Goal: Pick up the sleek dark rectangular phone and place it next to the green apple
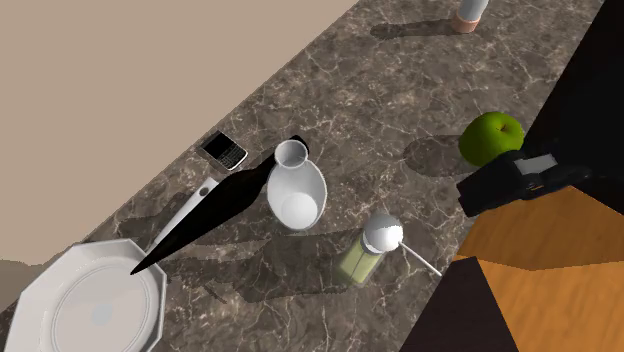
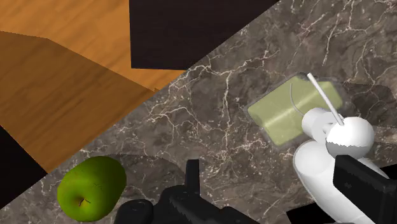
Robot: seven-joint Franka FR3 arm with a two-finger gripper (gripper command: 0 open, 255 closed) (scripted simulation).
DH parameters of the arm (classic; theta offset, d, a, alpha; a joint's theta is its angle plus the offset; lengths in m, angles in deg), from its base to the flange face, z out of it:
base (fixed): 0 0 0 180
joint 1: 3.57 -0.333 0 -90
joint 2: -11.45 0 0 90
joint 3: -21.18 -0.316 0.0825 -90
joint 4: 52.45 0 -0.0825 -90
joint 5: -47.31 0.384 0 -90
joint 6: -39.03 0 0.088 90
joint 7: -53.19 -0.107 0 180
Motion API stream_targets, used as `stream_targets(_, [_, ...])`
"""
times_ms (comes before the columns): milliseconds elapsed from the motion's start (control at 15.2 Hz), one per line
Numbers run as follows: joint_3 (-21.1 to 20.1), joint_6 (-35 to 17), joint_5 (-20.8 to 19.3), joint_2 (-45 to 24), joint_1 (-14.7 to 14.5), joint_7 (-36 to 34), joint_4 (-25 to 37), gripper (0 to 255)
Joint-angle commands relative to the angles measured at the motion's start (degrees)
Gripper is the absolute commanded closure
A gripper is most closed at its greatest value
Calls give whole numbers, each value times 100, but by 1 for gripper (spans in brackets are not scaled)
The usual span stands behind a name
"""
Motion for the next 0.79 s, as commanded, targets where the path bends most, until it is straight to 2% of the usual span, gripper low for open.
stream_targets(0, [0,0,0,0,0,0,0,0])
stream_targets(726, [-577,-1628,405,-1447,-453,-310,-189,0])
